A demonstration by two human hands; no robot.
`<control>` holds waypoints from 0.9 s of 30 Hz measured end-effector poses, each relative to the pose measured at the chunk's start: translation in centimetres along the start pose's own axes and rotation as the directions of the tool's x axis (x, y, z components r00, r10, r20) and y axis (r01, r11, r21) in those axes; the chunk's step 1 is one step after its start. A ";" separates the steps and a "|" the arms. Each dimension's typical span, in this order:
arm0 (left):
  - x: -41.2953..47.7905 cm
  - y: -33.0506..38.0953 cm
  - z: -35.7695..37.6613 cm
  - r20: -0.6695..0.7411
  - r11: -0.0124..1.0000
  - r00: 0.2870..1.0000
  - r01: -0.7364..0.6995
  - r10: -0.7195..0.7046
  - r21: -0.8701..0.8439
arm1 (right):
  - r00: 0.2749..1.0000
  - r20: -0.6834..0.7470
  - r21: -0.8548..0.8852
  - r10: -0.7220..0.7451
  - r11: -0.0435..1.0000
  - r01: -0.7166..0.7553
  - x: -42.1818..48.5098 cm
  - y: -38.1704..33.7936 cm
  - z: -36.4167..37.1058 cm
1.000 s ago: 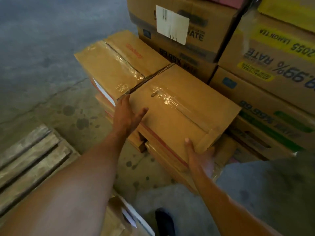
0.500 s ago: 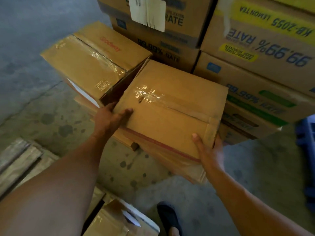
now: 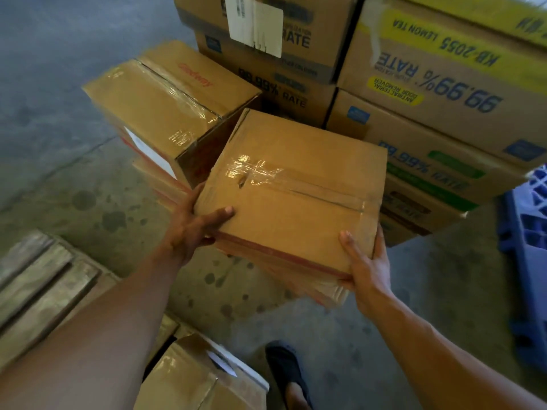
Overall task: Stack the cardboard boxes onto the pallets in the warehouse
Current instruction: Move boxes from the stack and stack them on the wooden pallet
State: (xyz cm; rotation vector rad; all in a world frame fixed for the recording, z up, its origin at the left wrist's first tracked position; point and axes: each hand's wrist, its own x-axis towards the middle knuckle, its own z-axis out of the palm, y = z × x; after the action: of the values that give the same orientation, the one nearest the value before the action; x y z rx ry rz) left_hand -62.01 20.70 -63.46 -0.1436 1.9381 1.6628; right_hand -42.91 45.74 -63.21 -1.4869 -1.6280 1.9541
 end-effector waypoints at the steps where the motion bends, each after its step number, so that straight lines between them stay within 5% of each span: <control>1: -1.4 -0.4 0.0 0.010 1.000 1.000 -0.014 0.014 -0.005 | 1.000 0.007 0.001 -0.007 1.000 0.007 -1.0 0.1 -0.8; 10: -18.7 -2.3 -3.1 -0.006 0.978 0.979 -0.203 0.203 -0.056 | 0.977 0.123 -0.029 -0.175 0.983 0.180 -14.5 1.4 -7.2; 17: -33.0 -5.0 -10.9 -0.226 0.944 0.956 -0.237 0.186 -0.230 | 0.917 0.279 -0.097 -0.284 0.942 0.321 -25.7 0.7 -4.7; 21: -40.1 -6.7 -16.2 -0.359 0.925 0.921 -0.259 0.150 -0.278 | 0.843 0.432 -0.179 -0.322 0.885 0.430 -30.9 0.1 -0.1; 27: -51.0 -9.1 -24.9 -0.635 0.917 0.758 -0.345 0.148 -0.198 | 0.657 0.706 -0.114 -0.263 0.874 0.472 -39.9 3.0 8.5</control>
State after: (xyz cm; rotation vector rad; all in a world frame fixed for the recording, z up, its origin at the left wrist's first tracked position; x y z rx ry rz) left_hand -24.50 -18.92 -45.18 -0.6437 2.2036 2.3115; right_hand -29.20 12.03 -44.43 -0.3745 -2.3597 2.1850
